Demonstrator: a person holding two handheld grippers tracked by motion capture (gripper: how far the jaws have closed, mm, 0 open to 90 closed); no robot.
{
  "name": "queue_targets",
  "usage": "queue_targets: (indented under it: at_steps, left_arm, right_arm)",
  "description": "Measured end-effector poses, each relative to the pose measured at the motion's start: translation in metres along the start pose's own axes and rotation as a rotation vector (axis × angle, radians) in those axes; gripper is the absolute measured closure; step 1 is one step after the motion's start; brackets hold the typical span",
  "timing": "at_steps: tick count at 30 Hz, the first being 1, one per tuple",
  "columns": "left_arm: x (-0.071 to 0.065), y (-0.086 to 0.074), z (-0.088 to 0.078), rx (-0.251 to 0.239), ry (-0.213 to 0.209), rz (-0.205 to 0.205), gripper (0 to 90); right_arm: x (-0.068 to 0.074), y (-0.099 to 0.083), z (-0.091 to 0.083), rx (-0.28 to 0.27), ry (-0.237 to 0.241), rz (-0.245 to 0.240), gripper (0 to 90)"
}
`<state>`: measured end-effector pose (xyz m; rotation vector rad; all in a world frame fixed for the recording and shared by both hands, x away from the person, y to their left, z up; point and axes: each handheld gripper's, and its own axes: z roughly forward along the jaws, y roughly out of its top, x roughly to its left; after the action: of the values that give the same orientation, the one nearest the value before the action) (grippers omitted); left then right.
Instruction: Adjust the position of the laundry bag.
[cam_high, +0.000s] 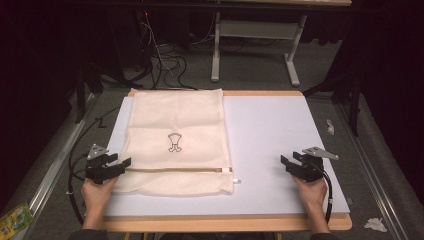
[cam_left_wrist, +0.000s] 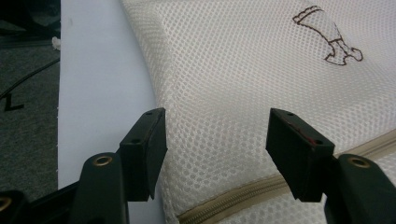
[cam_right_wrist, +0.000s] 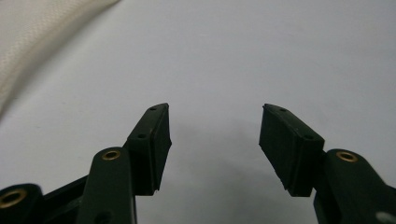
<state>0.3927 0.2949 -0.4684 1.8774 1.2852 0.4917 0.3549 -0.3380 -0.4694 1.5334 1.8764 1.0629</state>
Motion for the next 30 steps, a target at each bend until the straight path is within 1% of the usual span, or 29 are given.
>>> queue_targets:
  at_steps: [1,2,3,4,5,7,9,10,12,13,14,15,17,18,21,23,24,26,27,28,29,30]
  left_arm:
    - [0.000,0.001,-0.001,0.003,-0.005,-0.005,38.4]
    - [-0.001,0.001,-0.002,0.003,-0.005,-0.007,38.0]
    - [-0.002,0.002,-0.003,0.001,-0.005,-0.004,37.8]
    - [-0.003,0.002,-0.004,0.000,-0.006,-0.004,37.8]
    - [-0.004,0.002,-0.004,0.005,-0.006,0.002,37.9]
    - [-0.006,0.002,-0.003,0.013,-0.007,0.011,37.9]
    - [-0.009,0.003,-0.001,0.036,-0.007,0.016,37.6]
    - [-0.009,0.003,-0.001,0.036,-0.007,0.016,37.2]
    - [-0.011,0.004,0.001,0.039,-0.004,0.017,36.8]
    - [-0.011,0.005,0.001,0.045,-0.005,0.012,36.6]
    - [-0.011,0.005,0.001,0.045,-0.005,0.012,36.4]
    - [-0.012,0.006,0.002,0.057,-0.003,0.005,35.7]
    - [-0.013,0.007,0.002,0.060,-0.004,0.005,35.2]
    - [-0.016,0.008,0.001,0.060,-0.001,0.012,35.2]
    - [-0.017,0.010,0.002,0.068,0.000,0.019,35.1]
    - [-0.019,0.011,0.003,0.074,0.004,0.015,35.0]
    - [-0.019,0.011,0.003,0.083,0.010,0.017,35.0]
    - [-0.019,0.012,0.004,0.100,0.039,0.018,34.8]
    - [-0.017,0.012,0.003,0.100,0.043,0.008,34.7]
    - [-0.017,0.012,0.003,0.100,0.043,0.008,34.5]
    - [-0.015,0.011,0.002,0.097,0.050,-0.014,34.5]
    - [-0.015,0.011,0.002,0.097,0.050,-0.014,34.3]
  right_arm:
    - [0.002,0.001,0.001,-0.001,0.016,-0.004,44.0]
    - [0.004,0.002,0.002,0.002,0.032,0.003,43.6]
    - [0.006,0.002,0.003,-0.002,0.040,-0.001,43.7]
    - [0.010,0.004,0.003,0.007,0.045,-0.007,43.6]
    - [0.011,0.004,0.004,0.001,0.051,-0.020,43.5]
    - [0.017,0.003,0.005,0.021,0.081,-0.025,44.6]
    - [0.021,0.001,0.005,0.030,0.091,-0.019,45.6]
    - [0.021,0.001,0.005,0.030,0.091,-0.019,45.6]
    - [0.026,0.002,0.005,0.025,0.106,-0.033,46.9]
    - [0.028,0.002,0.005,0.027,0.116,-0.031,47.1]
    - [0.028,0.002,0.005,0.027,0.116,-0.031,47.1]
    - [0.030,0.003,0.007,0.030,0.119,-0.045,46.6]
    - [0.032,0.005,0.007,0.037,0.119,-0.040,46.5]
    - [0.032,0.006,0.007,0.036,0.138,-0.033,46.6]
    - [0.034,0.006,0.007,0.043,0.151,-0.030,46.7]
    - [0.040,0.006,0.009,0.060,0.169,-0.034,46.6]
    - [0.040,0.006,0.009,0.060,0.169,-0.034,46.6]
    - [0.048,0.007,0.011,0.068,0.190,-0.052,46.4]
    - [0.052,0.008,0.012,0.074,0.200,-0.052,46.2]
    - [0.056,0.009,0.014,0.076,0.211,-0.055,46.2]
    - [0.060,0.010,0.015,0.083,0.221,-0.059,46.1]
    - [0.060,0.010,0.015,0.083,0.221,-0.059,46.1]
